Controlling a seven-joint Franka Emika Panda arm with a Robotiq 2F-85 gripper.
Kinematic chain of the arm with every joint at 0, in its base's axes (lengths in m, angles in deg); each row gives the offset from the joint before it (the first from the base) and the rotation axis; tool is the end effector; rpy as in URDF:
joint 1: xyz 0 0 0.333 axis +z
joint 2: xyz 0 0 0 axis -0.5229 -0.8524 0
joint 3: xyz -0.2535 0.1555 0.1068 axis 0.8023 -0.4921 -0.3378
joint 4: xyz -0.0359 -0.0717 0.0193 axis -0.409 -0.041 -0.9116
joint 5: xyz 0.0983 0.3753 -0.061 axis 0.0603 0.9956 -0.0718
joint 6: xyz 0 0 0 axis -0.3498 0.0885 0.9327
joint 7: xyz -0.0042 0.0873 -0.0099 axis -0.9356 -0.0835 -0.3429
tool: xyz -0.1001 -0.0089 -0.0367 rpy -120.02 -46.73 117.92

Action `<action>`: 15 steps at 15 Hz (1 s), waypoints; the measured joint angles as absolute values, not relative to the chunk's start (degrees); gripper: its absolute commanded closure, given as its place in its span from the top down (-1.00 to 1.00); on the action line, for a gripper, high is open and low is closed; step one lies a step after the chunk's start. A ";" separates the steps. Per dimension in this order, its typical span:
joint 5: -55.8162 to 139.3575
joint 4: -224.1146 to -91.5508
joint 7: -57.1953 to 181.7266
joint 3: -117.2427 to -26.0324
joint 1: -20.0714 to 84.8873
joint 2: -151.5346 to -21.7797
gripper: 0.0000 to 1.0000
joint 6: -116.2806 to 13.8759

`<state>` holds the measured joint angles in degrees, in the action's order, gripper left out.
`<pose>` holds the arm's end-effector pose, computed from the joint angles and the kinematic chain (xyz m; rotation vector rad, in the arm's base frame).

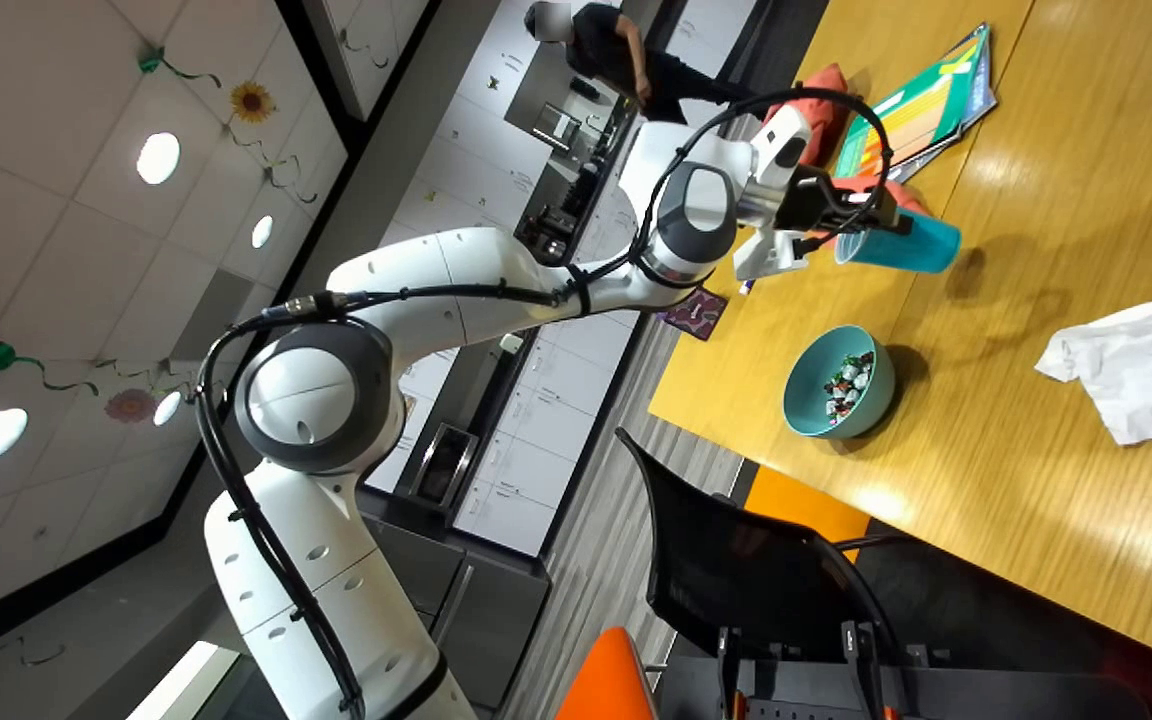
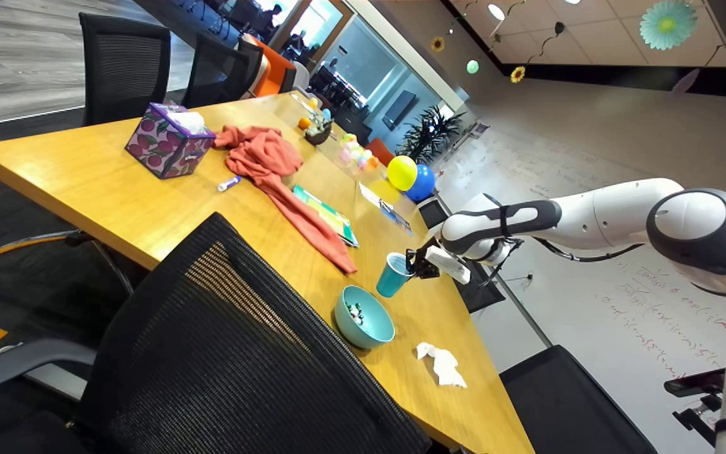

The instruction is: Pour the contents of the cup into the bowl

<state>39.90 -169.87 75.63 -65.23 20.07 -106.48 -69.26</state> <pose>0.6259 -0.2371 0.2130 2.8466 -0.8465 0.3120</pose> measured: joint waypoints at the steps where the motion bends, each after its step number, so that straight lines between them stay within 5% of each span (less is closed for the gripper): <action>1: 41.01 -169.43 74.68 -65.23 20.01 -107.00 -0.99 -69.26; 11: 49.60 -165.81 66.57 -68.04 17.10 -111.19 -0.99 -69.32; 12: 49.86 -165.39 66.26 -68.17 16.85 -111.72 -0.46 -69.32; 15: 50.00 -164.44 65.96 -68.19 16.66 -113.04 -0.17 -69.32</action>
<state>50.00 -164.44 65.96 -68.19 16.66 -113.04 -69.32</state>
